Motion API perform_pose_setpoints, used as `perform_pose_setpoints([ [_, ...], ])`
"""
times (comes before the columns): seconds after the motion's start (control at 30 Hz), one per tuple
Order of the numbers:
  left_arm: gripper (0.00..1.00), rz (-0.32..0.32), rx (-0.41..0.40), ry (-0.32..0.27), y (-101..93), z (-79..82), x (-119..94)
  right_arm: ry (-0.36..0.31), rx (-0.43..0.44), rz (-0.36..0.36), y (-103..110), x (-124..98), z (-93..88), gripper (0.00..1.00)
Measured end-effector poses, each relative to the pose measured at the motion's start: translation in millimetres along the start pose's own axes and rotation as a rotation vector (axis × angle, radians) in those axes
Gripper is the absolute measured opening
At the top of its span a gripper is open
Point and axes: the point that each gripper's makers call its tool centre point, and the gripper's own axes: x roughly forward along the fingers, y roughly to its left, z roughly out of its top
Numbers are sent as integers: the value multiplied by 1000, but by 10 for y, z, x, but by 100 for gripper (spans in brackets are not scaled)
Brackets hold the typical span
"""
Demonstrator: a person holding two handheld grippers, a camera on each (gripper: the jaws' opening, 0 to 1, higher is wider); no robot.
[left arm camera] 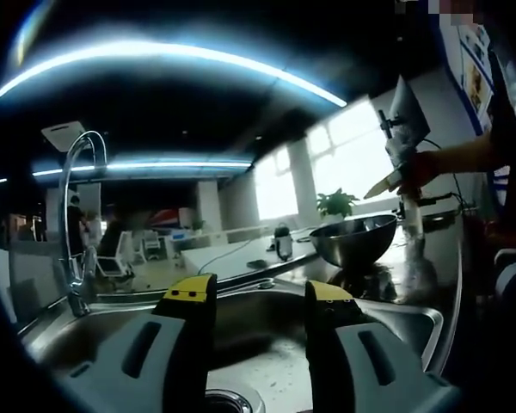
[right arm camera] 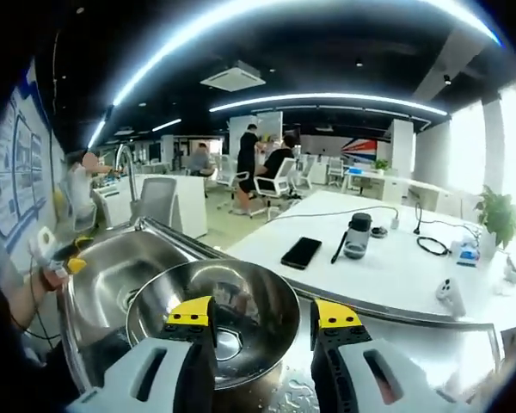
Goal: Pick up bowl with dirty water move over sink pour dirty water into sink return bowl to place
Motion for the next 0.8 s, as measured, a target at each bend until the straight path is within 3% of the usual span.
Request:
perform_pose_setpoints([
  [0.17, 40, 0, -3, 0, 2, -1, 3, 22, 2, -22, -53, 14, -32, 37],
  [0.3, 40, 0, -7, -7, 5, 14, -3, 79, 84, -19, -39, 61, -106, 35],
  [0.47, 40, 2, -3, -8, 7, 14, -1, 144, 43, -10, -43, 129, -153, 33],
  [0.63, 40, 3, -9, -12, 13, 21, -4, 169, 59, 15, 17, 157, -160, 28],
  [0.73, 40, 2, -8, -9, 9, 14, 0, 260, 86, -27, -86, 161, -312, 28],
  [0.8, 40, 0, -3, -6, 1, 10, 2, 268, 84, -49, -149, 181, -332, 28],
])
